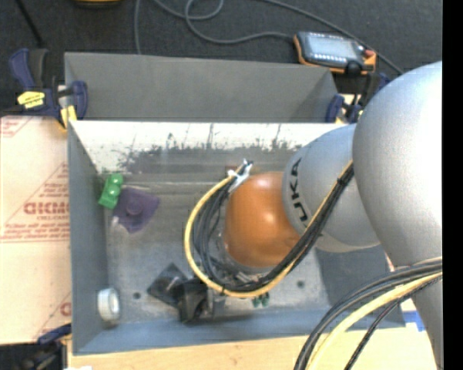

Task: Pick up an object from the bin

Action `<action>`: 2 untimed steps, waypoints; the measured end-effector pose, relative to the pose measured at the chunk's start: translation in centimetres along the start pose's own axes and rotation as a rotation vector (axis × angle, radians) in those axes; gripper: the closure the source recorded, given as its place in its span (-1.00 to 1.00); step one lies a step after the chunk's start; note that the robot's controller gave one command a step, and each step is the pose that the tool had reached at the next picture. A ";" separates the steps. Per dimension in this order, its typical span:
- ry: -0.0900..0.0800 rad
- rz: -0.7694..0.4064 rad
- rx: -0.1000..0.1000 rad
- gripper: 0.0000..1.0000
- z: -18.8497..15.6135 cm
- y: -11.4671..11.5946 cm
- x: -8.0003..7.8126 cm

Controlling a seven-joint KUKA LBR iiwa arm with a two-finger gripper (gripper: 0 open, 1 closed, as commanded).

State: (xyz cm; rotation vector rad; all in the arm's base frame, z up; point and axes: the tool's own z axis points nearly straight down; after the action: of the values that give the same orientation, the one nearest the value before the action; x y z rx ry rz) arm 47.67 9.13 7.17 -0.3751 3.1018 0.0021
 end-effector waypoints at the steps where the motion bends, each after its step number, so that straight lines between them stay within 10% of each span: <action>1: 0.000 0.000 0.000 1.00 0.0 0.0 0.0; 2: 0.026 -0.011 -0.001 1.00 -6.6 1.1 -2.0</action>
Offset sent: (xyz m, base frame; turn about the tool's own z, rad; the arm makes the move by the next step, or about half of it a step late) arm 0.0435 0.0368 0.1553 -0.0161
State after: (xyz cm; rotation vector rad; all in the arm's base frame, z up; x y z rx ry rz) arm 49.23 10.67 13.82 -0.3954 3.1253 -0.0020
